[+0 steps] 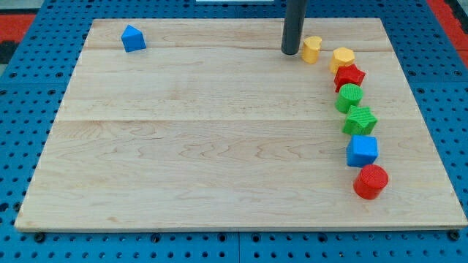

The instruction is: Move the yellow heart above the yellow hexagon

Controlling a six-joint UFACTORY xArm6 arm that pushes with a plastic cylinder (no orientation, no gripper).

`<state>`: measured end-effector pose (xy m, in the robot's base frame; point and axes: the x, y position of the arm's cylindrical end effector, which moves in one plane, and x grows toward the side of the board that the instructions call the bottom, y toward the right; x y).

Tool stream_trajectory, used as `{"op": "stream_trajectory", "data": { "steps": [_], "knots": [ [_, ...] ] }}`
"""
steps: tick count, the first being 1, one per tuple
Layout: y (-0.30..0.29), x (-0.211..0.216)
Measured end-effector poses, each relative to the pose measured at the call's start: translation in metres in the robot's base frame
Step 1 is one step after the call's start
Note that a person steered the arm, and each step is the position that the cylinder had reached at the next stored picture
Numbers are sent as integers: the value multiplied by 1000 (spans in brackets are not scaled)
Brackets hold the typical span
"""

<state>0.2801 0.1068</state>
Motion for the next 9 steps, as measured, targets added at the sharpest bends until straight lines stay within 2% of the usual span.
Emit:
{"op": "stream_trajectory", "data": {
  "steps": [3,4,5,6,9],
  "knots": [
    [36,-40],
    [42,-41],
    [10,-35],
    [7,-9],
    [66,-24]
  ]
}}
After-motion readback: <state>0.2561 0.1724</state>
